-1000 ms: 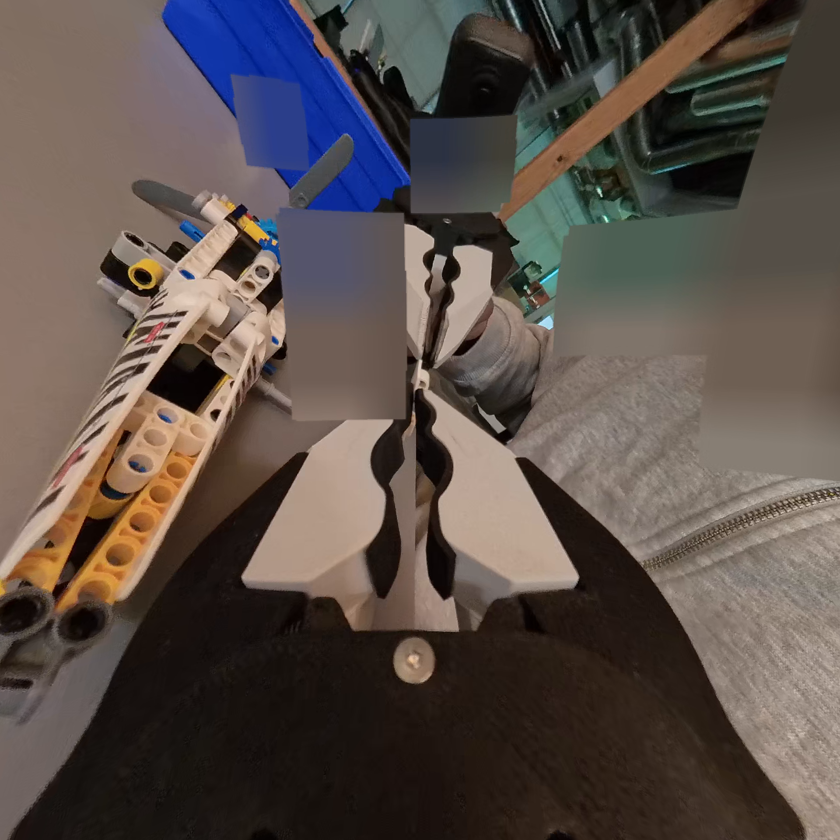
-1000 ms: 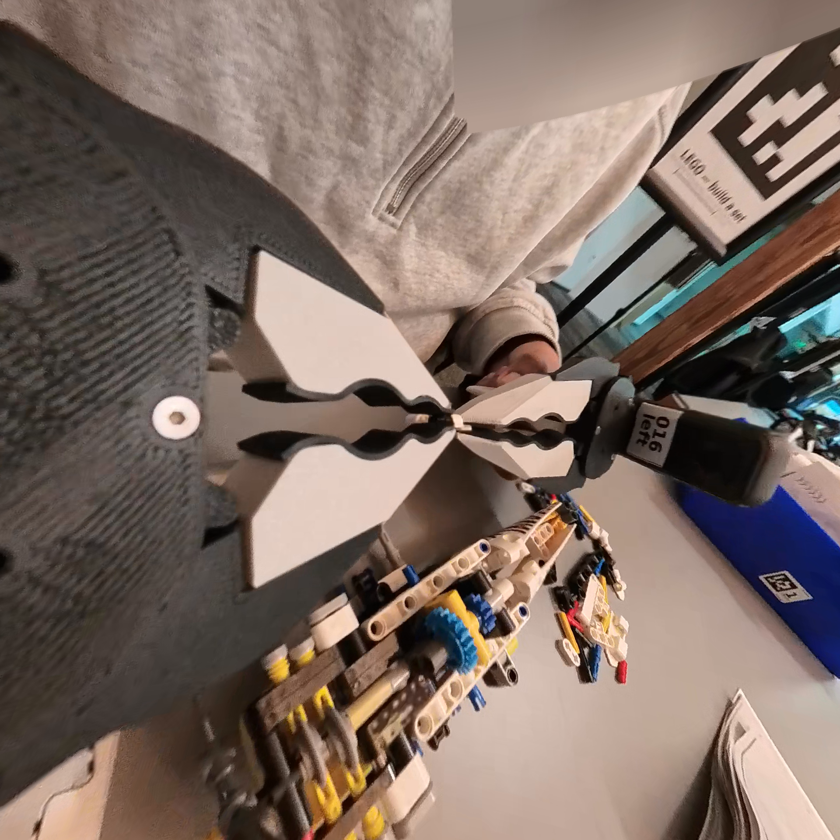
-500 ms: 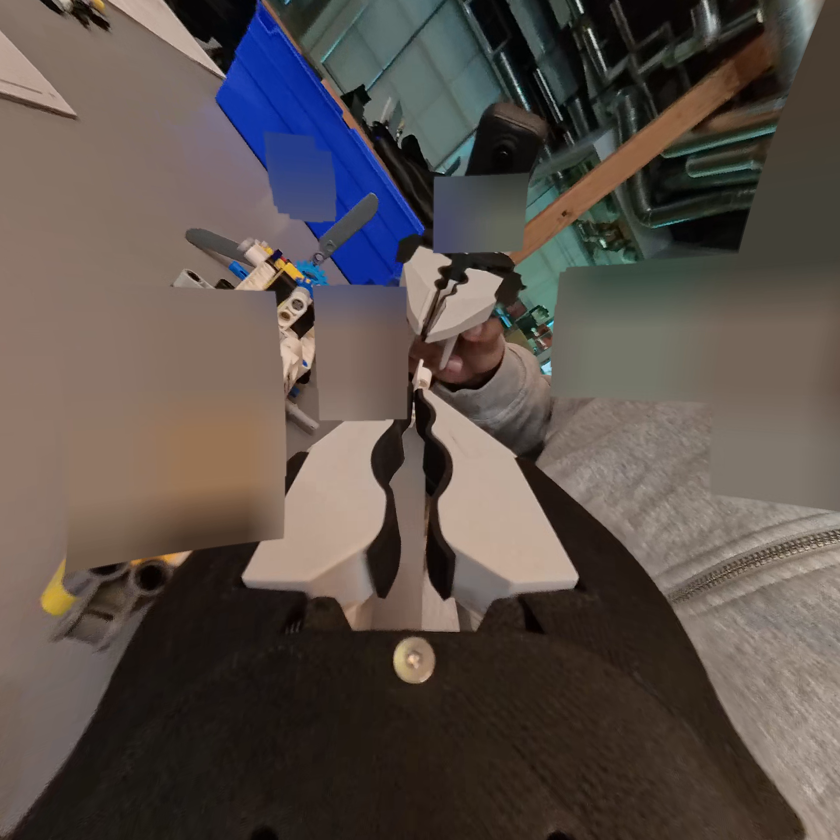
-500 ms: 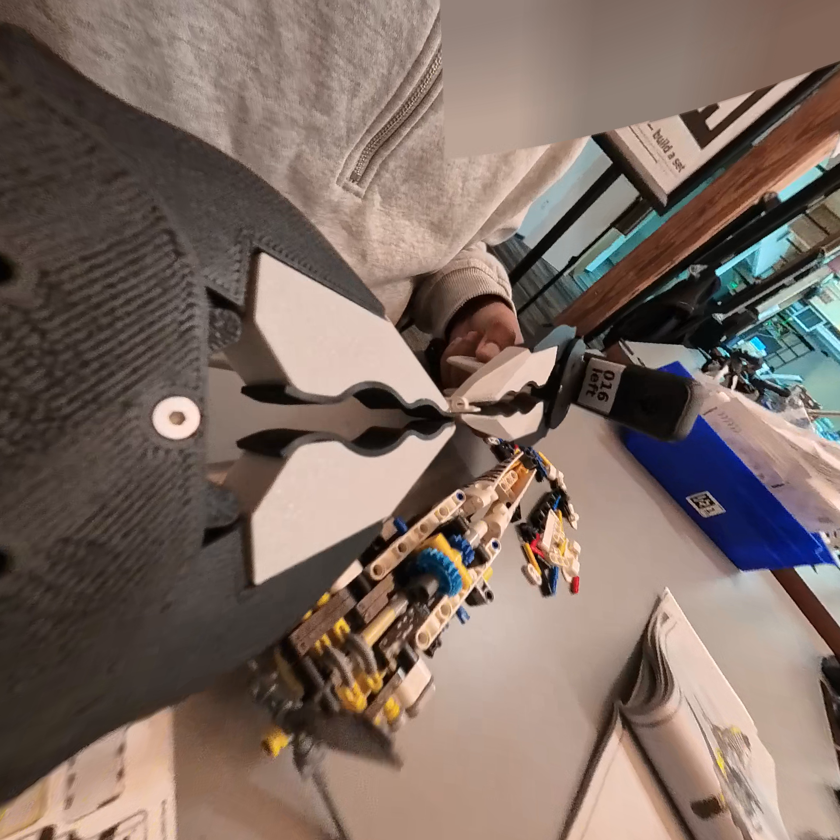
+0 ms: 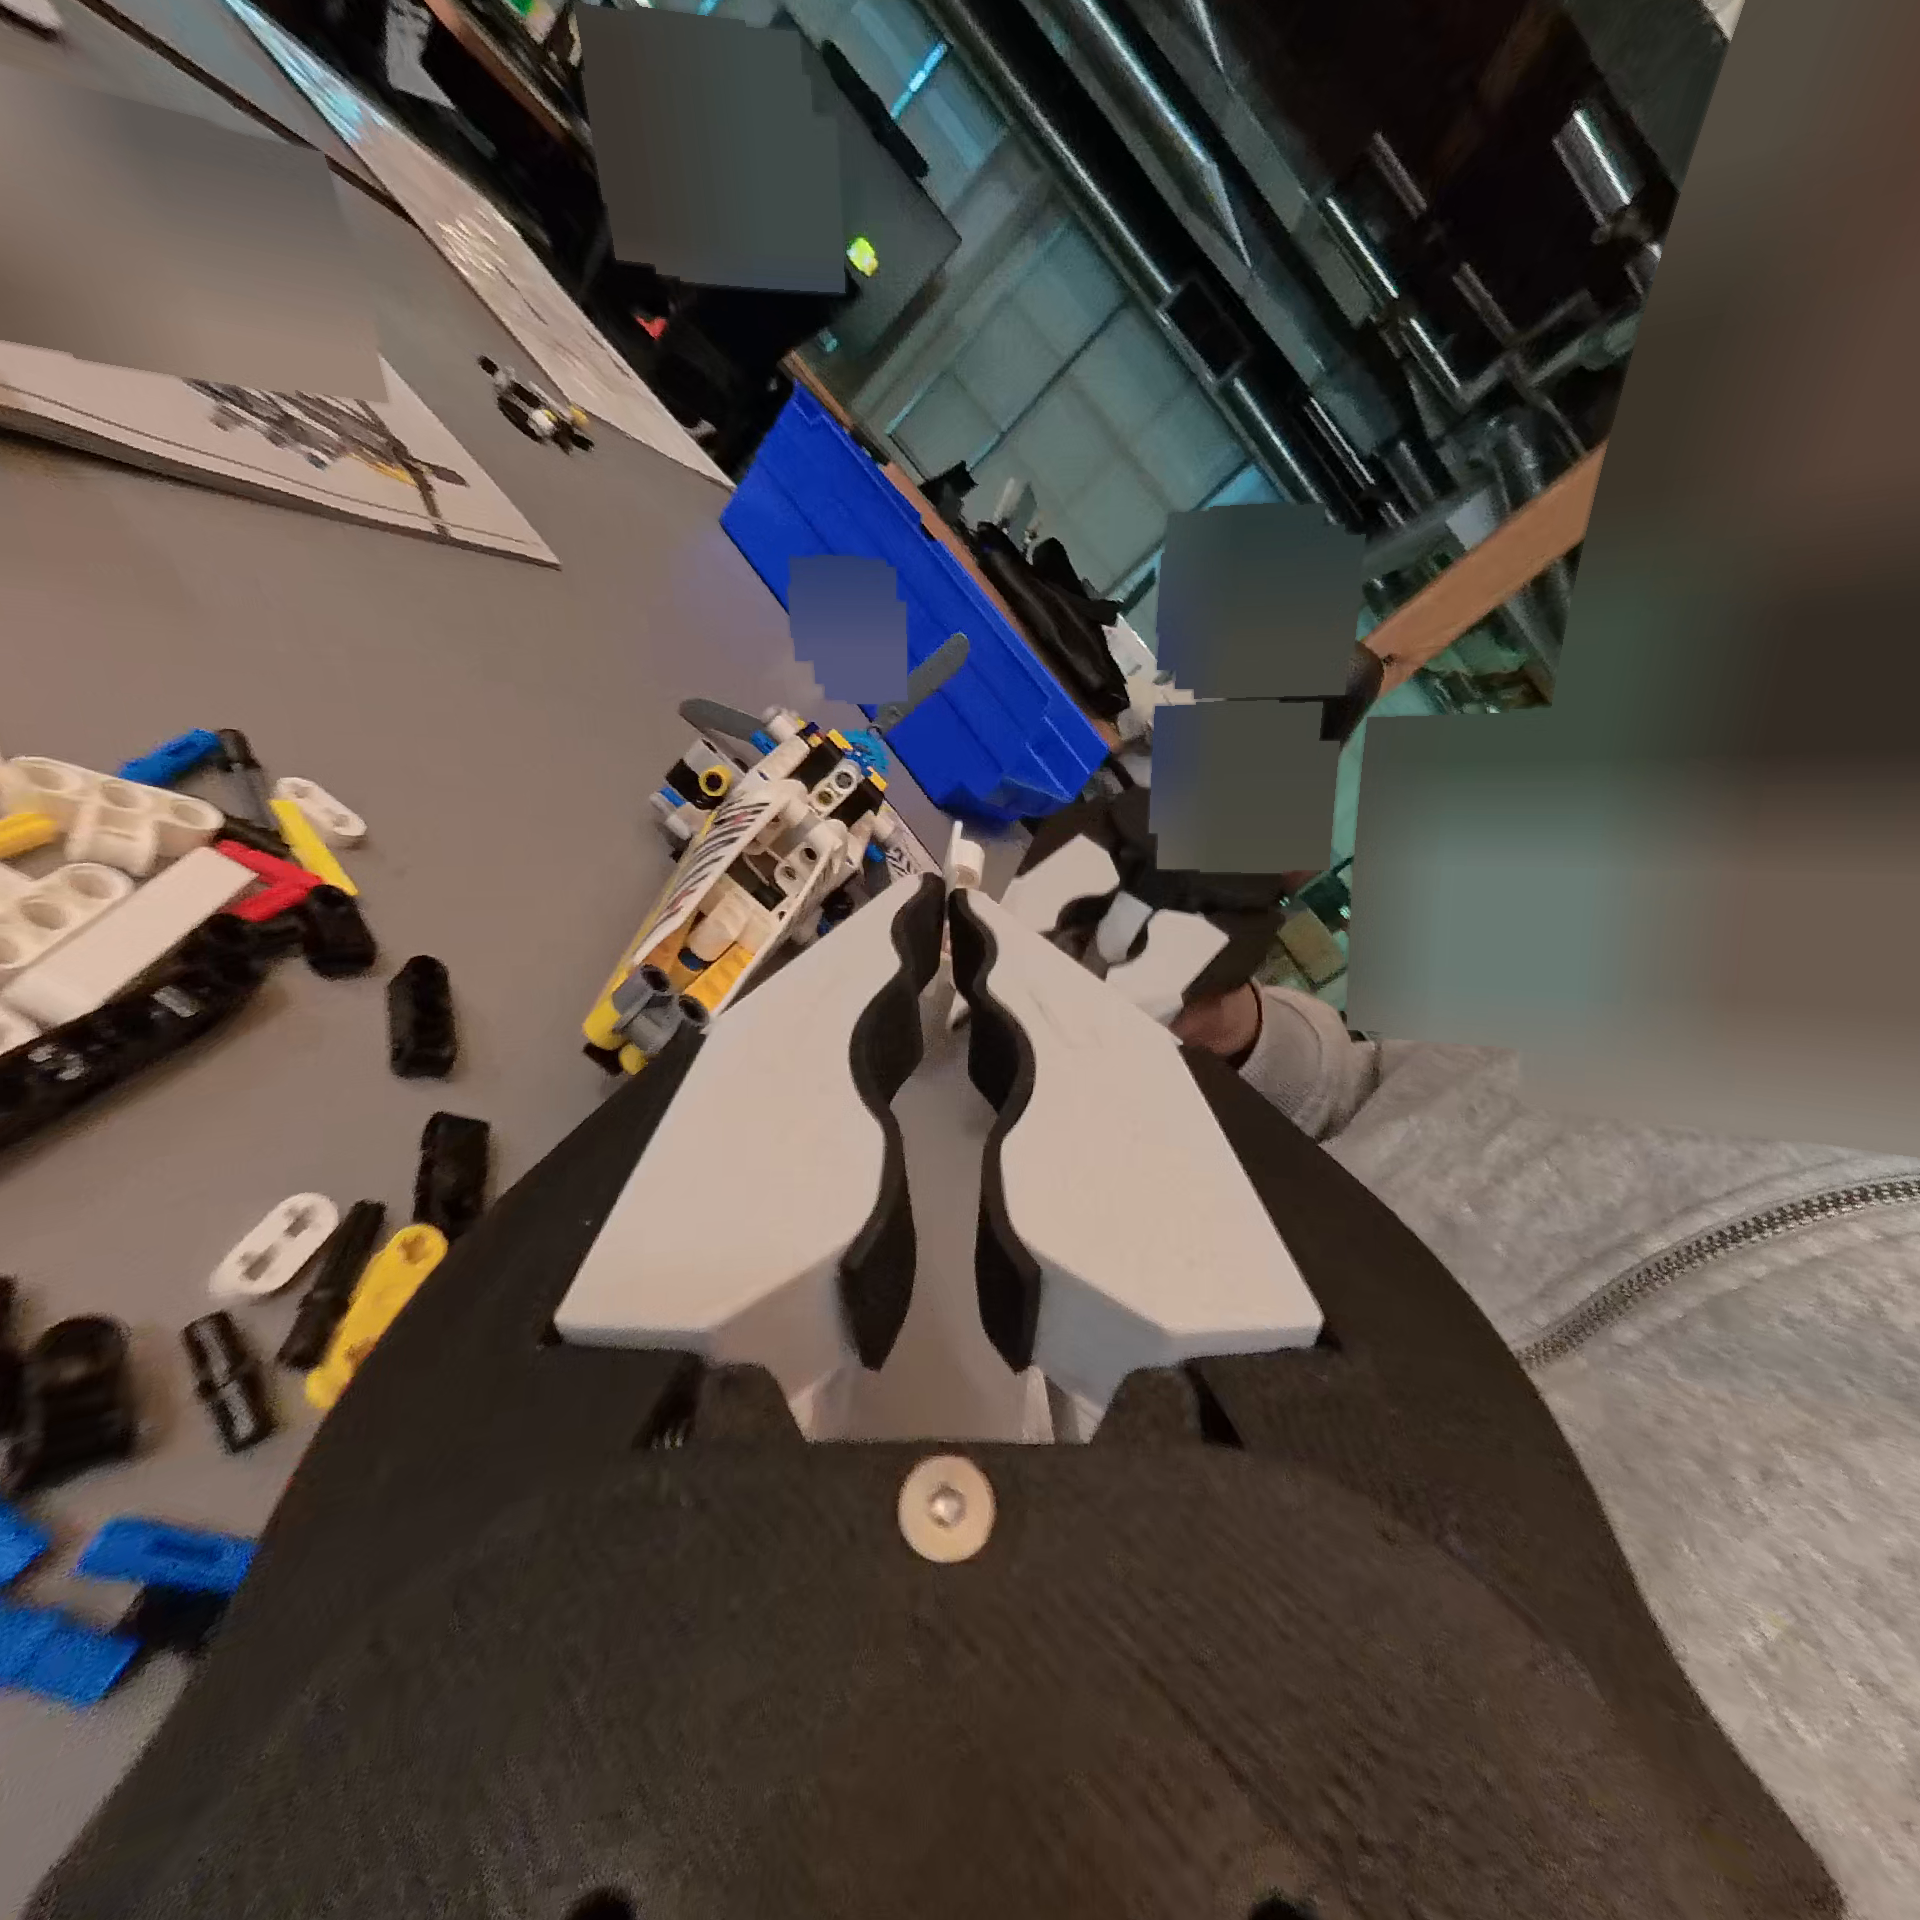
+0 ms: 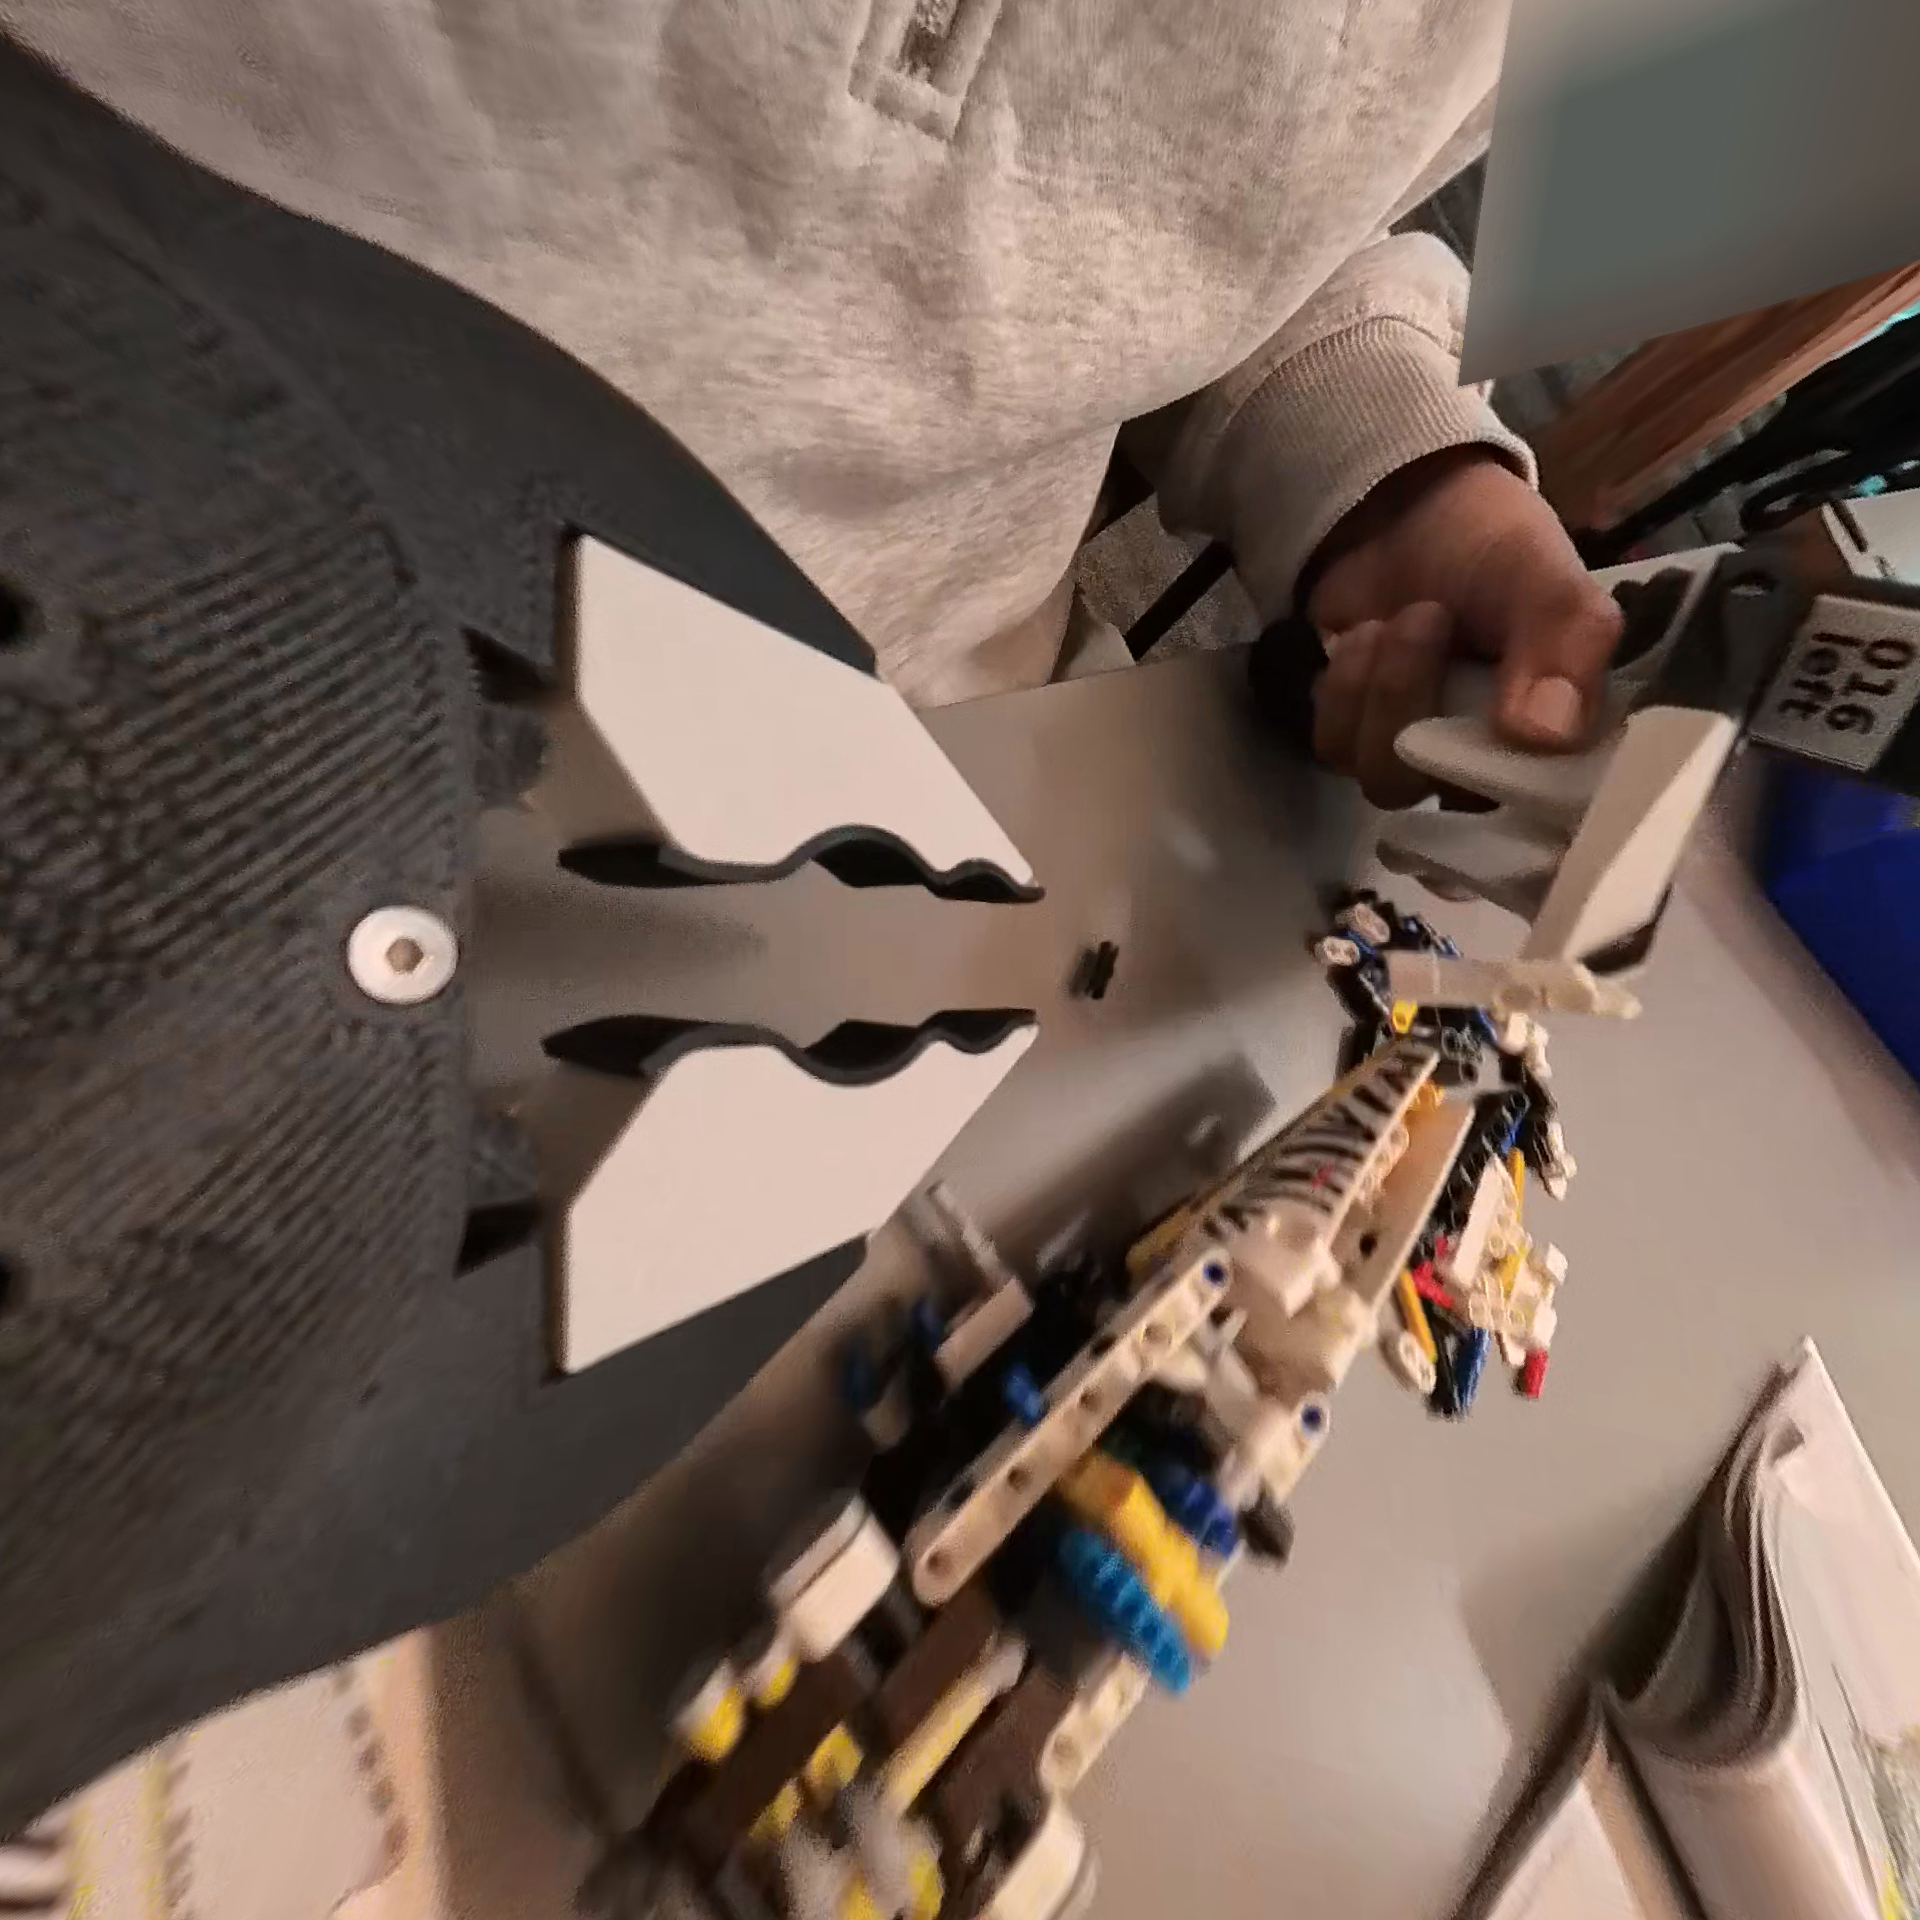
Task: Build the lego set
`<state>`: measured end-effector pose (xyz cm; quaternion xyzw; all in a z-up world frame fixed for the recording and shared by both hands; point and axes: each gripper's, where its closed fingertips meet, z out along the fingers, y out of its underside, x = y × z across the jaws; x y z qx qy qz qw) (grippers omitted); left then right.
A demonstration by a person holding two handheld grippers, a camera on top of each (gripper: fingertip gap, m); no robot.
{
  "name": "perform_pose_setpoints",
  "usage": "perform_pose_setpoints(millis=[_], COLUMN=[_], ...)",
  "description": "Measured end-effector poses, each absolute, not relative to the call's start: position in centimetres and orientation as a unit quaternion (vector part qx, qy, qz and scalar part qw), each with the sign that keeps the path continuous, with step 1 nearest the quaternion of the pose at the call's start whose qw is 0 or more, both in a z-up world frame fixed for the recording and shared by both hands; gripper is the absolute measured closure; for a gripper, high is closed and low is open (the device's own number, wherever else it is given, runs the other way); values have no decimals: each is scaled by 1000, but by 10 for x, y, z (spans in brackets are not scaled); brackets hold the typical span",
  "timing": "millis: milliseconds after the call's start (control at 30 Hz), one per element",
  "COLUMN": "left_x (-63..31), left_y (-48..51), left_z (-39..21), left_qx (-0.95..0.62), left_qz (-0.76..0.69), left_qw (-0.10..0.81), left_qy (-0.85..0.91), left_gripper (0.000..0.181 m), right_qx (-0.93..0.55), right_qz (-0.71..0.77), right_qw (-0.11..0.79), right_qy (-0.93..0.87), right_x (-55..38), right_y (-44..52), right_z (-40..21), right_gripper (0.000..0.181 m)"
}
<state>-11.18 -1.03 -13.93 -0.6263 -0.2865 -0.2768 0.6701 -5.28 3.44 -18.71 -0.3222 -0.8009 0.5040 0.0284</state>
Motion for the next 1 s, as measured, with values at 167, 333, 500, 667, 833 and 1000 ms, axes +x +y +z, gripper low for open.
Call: perform_pose_setpoints(millis=[167,333,500,667,833,1000], left_x=[-116,-112,-108,-108,-107,-107], left_y=[-26,-28,-26,-26,-23,-22], left_z=[-134,-132,-134,-134,-136,-137], left_qx=[-606,-602,-612,-611,-617,-621], left_qz=[-270,-281,-277,-283,-288,-287], left_qw=[690,695,690,689,682,678], left_qy=[-289,-276,-268,-268,-268,-270], left_gripper=[181,181,181,181,181,181], right_qx=[-287,-219,-159,-118,-83,-92], right_qz=[441,397,381,381,381,392], right_qw=[61,58,54,22,10,9], right_qy=[-848,-889,-909,-917,-921,-915], right_x=[-56,-50,-48,-44,-40,-41], right_y=[15,7,5,3,3,-2], right_z=[-210,-224,-226,-227,-227,-227], right_gripper=[159,157,157,162,174,173])
